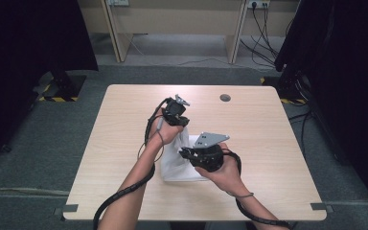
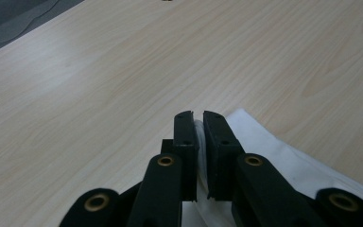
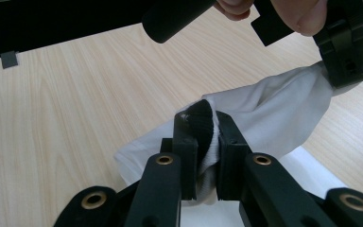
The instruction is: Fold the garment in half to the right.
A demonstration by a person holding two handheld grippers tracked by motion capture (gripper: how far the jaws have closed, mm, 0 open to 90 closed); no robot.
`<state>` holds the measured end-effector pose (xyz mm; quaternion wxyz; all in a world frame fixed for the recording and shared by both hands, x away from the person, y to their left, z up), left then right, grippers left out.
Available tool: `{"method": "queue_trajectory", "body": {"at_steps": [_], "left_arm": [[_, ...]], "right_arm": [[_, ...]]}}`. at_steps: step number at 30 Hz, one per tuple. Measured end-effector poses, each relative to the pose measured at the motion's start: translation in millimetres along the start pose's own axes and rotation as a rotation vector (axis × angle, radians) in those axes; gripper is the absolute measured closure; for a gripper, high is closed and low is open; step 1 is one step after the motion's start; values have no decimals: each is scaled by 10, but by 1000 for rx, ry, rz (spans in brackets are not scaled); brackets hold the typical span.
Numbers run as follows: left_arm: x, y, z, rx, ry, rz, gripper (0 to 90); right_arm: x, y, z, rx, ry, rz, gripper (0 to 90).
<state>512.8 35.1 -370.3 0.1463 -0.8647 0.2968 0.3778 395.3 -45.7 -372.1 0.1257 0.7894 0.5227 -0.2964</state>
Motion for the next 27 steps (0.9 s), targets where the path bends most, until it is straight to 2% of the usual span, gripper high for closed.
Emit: {"method": "queue_trajectory", "body": {"at_steps": [27], "left_arm": [[234,219,48,8,-8,42,841]], "right_arm": [[-17,48,269,21,-48,7,821]]}}
Point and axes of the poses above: each handheld gripper's, and its own axes: x roughly forward along the jaws, z roughly out of its underside, y roughly to its right, the point moved 6 cm from there along x, roughly forward along the jaws, and after that the axes turned 7 degrees about -z, right-handed, at the moved point
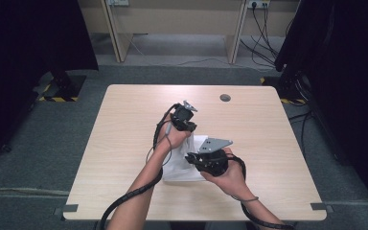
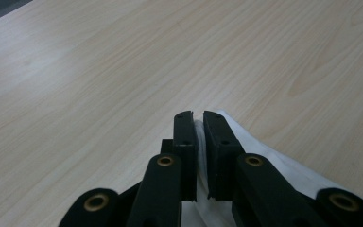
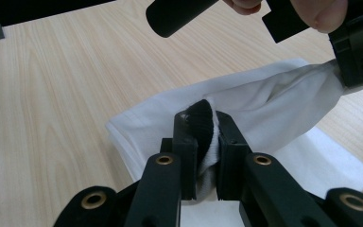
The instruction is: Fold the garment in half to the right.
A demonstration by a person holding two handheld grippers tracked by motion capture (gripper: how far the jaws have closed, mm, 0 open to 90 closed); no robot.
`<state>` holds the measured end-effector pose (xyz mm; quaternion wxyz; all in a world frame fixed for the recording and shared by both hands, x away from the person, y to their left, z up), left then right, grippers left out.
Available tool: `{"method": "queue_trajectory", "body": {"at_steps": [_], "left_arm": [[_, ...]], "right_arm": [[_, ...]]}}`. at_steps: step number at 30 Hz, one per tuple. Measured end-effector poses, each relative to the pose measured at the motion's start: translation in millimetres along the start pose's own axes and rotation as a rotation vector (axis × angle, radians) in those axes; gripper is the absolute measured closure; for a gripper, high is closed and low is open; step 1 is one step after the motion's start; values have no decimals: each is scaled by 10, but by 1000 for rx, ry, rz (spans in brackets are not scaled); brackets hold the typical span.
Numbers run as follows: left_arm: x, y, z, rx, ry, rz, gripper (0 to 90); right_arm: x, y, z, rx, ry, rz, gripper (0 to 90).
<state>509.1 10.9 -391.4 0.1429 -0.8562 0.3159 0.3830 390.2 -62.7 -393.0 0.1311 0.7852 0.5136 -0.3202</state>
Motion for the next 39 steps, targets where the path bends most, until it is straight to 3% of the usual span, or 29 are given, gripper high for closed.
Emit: {"method": "queue_trajectory", "body": {"at_steps": [18,39], "left_arm": [[99,112,19,34,-13,-8,839],[180,166,50,36,-22,-16,833]], "right_arm": [[10,33,141,29,-10,-8,820],[43,48,254,44,-27,-11,819]]}}
Point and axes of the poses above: each handheld gripper's, and its own axes: x roughly forward along the jaws, z roughly out of its underside, y roughly to its right, the point moved 6 cm from there along x, roughly forward along the jaws, and after that the axes turned 7 degrees about -z, right-handed, at the moved point
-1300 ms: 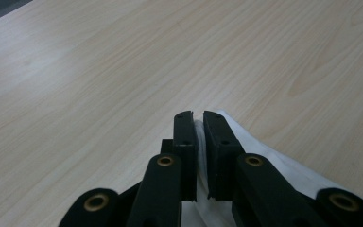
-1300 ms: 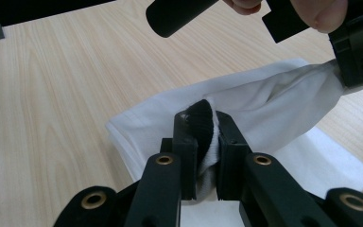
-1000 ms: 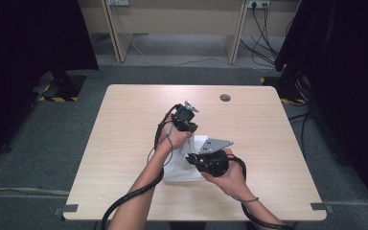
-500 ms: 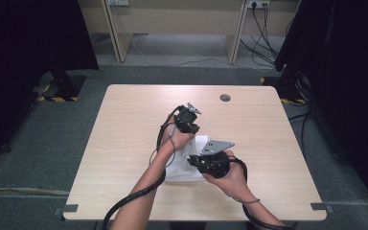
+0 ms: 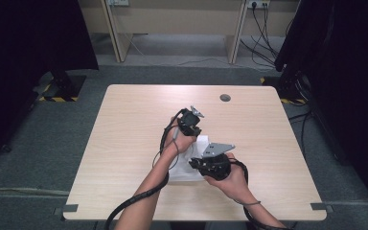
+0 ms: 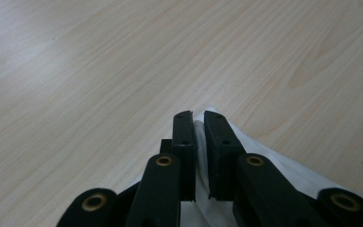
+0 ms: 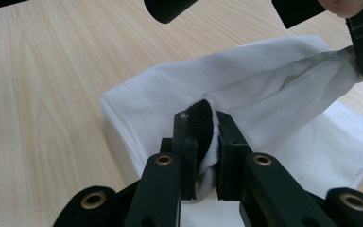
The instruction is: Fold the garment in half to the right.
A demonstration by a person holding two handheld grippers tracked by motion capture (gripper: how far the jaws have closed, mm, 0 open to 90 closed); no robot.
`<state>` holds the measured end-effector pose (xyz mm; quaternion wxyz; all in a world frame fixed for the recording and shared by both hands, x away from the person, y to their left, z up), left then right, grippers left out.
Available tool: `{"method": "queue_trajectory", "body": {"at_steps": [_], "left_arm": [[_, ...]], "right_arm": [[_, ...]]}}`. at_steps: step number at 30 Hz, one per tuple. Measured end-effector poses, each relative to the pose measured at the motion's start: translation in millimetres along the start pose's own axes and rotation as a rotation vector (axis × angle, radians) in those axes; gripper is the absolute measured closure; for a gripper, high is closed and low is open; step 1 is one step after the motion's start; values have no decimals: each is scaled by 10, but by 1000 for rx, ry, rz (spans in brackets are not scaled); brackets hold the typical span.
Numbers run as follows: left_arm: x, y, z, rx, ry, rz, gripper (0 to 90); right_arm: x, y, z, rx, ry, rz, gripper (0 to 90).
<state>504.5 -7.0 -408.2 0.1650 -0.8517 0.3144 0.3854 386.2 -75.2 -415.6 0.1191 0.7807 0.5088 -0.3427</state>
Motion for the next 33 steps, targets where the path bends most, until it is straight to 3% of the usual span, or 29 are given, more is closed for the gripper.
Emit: {"method": "queue_trajectory", "body": {"at_steps": [23,33], "left_arm": [[55,59,12,-5,9,-1,827],[66,94,-11,17,-3,-6,827]], "right_arm": [[-36,36,81,20,2,5,818],[-88,67,133,35,10,7,818]]}}
Point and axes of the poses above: each handheld gripper's, and its own axes: x roughly forward along the jaws, z roughly out of its underside, y roughly to its right, the point moved 6 cm from there along x, roughly forward along the jaws, and after that the axes turned 7 degrees about -z, right-handed, at the moved point
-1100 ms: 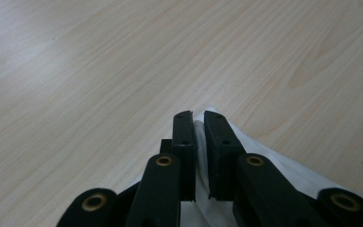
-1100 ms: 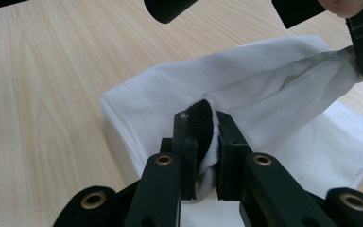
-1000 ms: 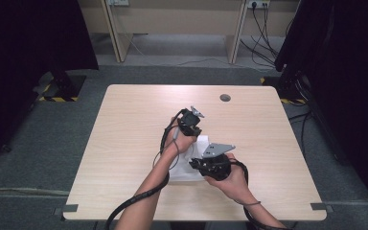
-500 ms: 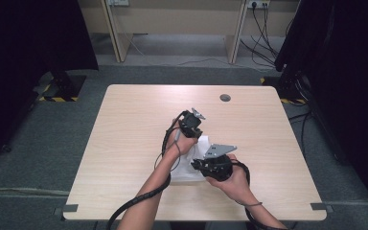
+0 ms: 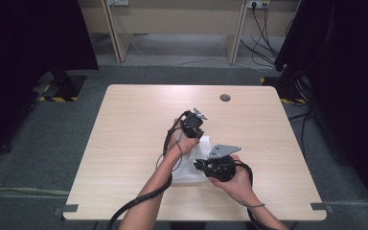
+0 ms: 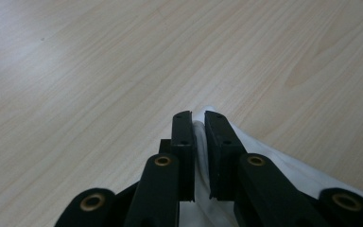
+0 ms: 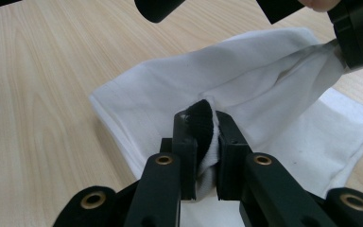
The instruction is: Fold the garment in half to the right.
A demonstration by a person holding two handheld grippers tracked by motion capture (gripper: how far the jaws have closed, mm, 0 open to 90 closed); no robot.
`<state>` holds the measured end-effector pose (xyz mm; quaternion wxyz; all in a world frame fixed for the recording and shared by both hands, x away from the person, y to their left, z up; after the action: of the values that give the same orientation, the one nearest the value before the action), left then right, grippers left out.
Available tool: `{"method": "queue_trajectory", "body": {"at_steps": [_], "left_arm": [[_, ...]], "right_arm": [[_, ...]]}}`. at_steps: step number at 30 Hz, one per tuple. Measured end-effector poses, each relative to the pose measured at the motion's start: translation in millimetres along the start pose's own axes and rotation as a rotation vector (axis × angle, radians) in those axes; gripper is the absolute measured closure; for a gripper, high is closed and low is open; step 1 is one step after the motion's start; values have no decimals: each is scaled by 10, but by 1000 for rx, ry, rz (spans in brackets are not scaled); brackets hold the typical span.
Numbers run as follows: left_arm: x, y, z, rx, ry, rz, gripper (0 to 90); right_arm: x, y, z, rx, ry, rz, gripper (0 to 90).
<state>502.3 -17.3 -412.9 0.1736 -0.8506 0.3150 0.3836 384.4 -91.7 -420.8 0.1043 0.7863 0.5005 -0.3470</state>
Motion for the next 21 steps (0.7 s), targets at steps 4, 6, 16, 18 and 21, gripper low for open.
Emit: {"method": "queue_trajectory", "body": {"at_steps": [4,6,16,18,21], "left_arm": [[26,11,-3,2,2,-8,827],[37,22,-5,3,1,-8,827],[85,45,-7,-4,0,-11,820],[101,51,-9,-5,0,-11,817],[131,66,-2,-6,-1,-12,815]], "right_arm": [[-18,25,10,9,3,4,817],[-26,31,9,13,7,3,815],[-37,61,56,22,2,10,807],[-39,62,61,23,0,11,805],[-30,70,80,25,-4,11,801]]}}
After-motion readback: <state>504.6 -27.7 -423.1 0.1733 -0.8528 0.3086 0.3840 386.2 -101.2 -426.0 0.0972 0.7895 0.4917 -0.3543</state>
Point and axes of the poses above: each handheld gripper's, and its own axes: x roughly forward along the jaws, z roughly out of its underside, y roughly to its right, the point moved 6 cm from there along x, roughly forward along the jaws, and after that the axes turned 7 degrees about -z, right-handed, at the moved point
